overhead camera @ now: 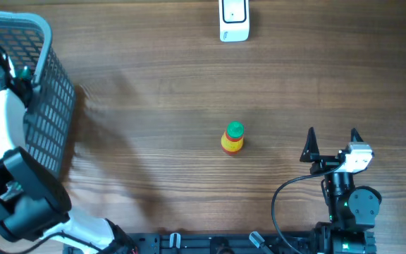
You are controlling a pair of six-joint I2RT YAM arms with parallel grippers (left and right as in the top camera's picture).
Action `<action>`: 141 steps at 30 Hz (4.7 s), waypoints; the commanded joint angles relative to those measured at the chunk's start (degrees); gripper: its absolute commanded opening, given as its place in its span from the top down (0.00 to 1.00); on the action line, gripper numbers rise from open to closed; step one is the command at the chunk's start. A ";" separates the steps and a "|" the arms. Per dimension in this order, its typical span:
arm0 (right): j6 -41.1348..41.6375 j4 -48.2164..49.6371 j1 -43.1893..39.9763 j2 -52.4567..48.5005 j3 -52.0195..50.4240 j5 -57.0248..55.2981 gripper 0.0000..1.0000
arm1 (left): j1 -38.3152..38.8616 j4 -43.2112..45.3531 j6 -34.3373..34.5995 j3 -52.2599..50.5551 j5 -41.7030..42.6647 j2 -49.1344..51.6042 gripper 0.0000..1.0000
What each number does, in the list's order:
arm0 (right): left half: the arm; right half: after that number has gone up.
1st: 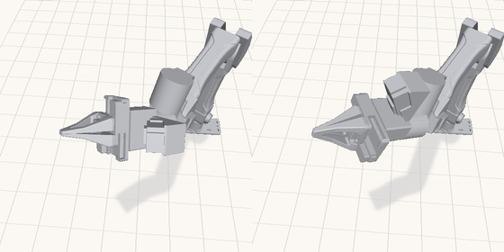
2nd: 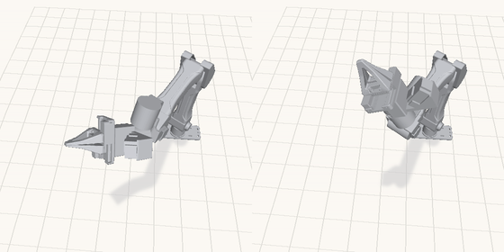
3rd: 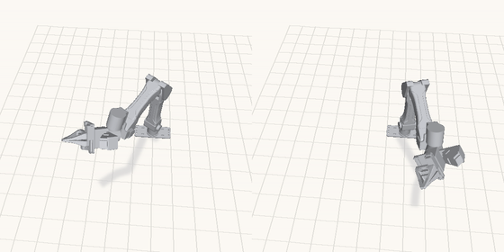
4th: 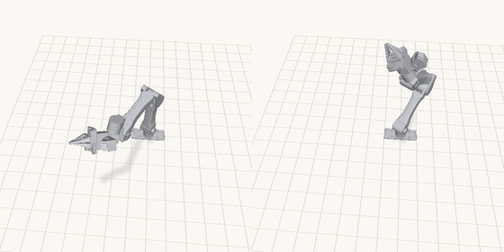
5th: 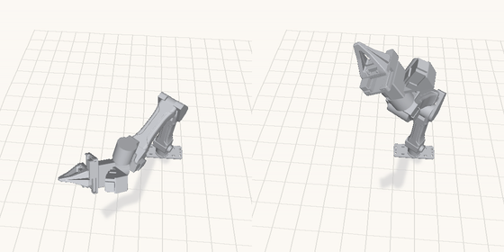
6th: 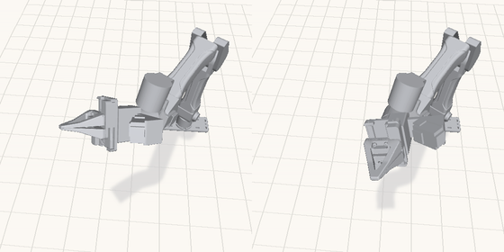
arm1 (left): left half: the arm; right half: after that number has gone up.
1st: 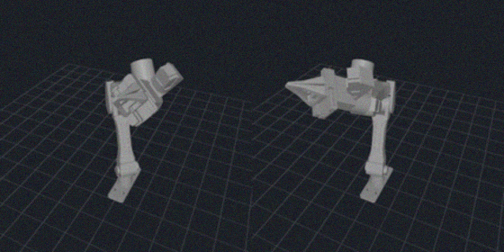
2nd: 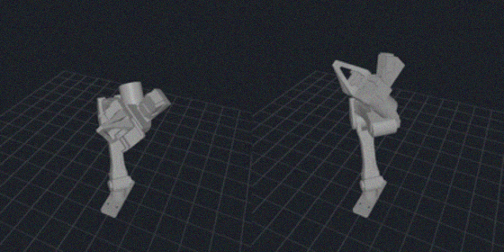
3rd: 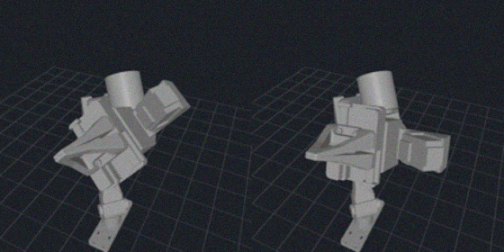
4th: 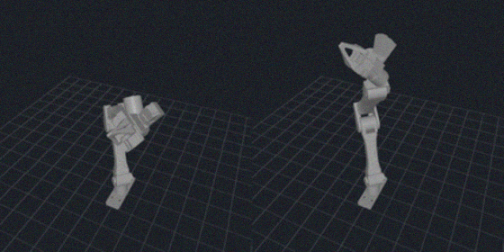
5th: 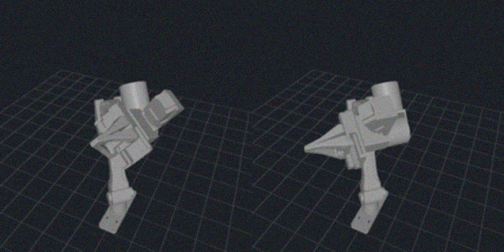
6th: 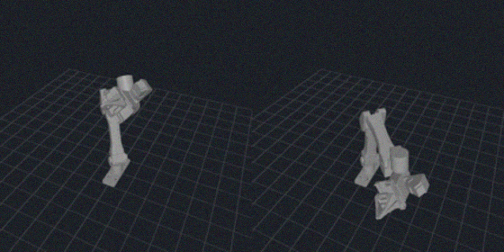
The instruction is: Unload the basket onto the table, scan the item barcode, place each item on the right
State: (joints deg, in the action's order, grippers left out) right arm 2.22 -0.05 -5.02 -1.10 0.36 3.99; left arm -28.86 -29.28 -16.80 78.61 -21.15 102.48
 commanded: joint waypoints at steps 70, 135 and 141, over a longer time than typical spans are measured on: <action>-0.68 0.11 0.35 0.31 -0.07 -0.59 0.00 | -5.03 0.13 4.68 1.01 15.76 2.36 0.00; -0.70 0.11 0.35 0.28 -0.07 -0.59 0.00 | -5.03 -11.87 62.27 5.81 15.87 -20.35 0.94; -0.70 0.11 0.35 0.28 -0.07 -0.59 0.00 | -5.03 -18.14 62.25 5.81 11.15 -15.82 0.75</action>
State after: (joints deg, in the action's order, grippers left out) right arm 2.22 -0.05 -5.02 -1.10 0.36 3.99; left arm -34.13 -46.15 45.25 84.44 -6.39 83.26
